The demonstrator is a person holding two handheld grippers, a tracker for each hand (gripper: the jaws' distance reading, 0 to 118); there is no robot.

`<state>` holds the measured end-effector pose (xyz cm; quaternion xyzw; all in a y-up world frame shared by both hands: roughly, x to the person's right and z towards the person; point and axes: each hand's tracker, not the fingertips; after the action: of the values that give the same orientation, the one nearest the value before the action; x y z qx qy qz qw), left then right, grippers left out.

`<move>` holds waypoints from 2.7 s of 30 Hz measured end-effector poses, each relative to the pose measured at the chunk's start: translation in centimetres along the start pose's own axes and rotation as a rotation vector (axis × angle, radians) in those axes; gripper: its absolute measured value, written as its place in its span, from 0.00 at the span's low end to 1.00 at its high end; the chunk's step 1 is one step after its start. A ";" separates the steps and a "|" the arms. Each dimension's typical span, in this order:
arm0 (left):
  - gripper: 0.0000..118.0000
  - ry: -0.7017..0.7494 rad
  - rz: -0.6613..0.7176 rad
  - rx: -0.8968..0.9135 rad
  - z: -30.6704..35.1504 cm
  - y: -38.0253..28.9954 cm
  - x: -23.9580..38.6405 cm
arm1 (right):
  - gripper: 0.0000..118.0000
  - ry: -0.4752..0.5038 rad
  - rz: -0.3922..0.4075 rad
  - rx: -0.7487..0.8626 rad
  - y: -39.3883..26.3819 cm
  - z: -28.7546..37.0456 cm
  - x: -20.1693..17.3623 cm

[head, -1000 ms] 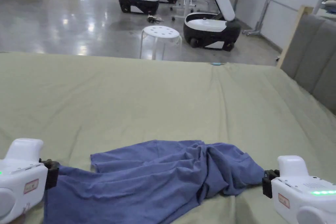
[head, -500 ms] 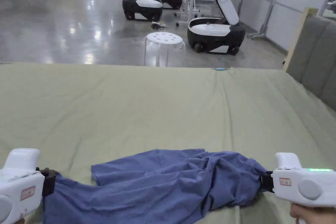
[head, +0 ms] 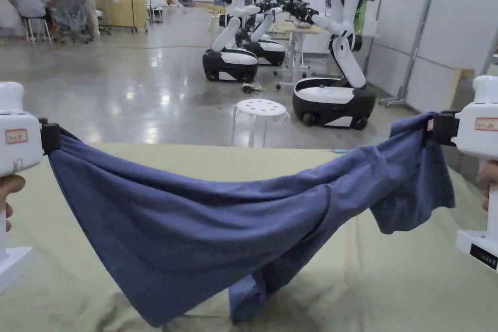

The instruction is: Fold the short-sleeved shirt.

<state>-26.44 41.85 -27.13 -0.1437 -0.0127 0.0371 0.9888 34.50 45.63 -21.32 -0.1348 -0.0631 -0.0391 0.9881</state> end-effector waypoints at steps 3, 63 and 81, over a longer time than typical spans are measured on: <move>0.07 -0.006 0.007 0.051 -0.7 4.2 -0.3 | 0.04 -0.003 -0.005 0.071 4.0 -0.2 -0.7; 0.03 0.126 -0.148 -0.018 22.3 -19.4 -2.2 | 0.03 0.218 0.100 0.035 -25.6 19.8 -12.9; 0.53 0.020 -0.205 -0.491 6.9 -29.4 -9.9 | 0.03 0.252 0.131 -0.160 -29.4 14.2 -18.2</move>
<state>-34.53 14.98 -12.31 -0.3776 -0.0262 -0.0689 0.9230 12.09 22.33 -2.50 -0.2110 0.0733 0.0039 0.9747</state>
